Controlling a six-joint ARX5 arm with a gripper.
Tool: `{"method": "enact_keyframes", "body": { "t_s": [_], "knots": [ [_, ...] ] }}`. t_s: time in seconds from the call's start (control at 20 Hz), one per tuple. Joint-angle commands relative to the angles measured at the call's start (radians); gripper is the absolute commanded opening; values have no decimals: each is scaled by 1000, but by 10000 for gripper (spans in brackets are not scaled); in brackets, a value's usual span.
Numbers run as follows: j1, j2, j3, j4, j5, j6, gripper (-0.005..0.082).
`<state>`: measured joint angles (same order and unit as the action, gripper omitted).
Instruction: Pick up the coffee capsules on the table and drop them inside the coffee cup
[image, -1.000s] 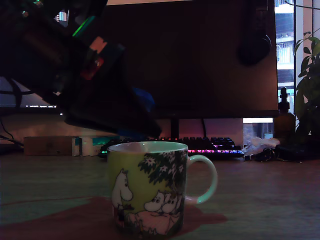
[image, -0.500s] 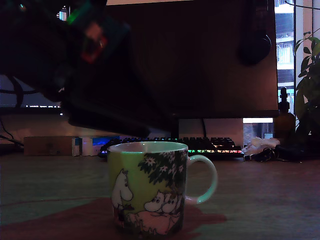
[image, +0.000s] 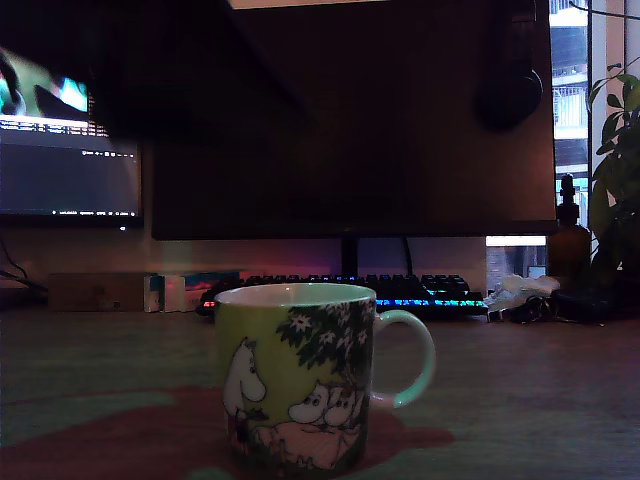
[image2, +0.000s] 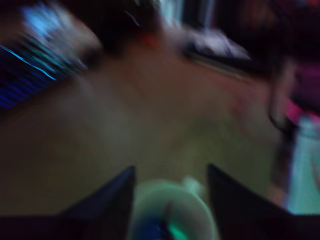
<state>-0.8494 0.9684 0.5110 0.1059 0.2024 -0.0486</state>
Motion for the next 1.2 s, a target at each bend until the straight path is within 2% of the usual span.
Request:
{"method": "enact_keyframes", "body": {
  "t_s": [0.0,0.25,0.55,0.65,0.8,0.9,1.05,1.15],
  "knots": [
    [27,-19,0,7,-31,4,140],
    [96,-36,0,-28,-46,-4,127],
    [101,-88,0,-46,-47,-4,127],
    [102,-113,0,-78,-56,3,127],
    [119,-145,0,-127,-49,56,127],
    [121,-168,0,-203,-54,61,127],
    [131,-210,0,-272,-90,69,127],
    [157,-243,0,-332,-174,92,127]
  ]
}}
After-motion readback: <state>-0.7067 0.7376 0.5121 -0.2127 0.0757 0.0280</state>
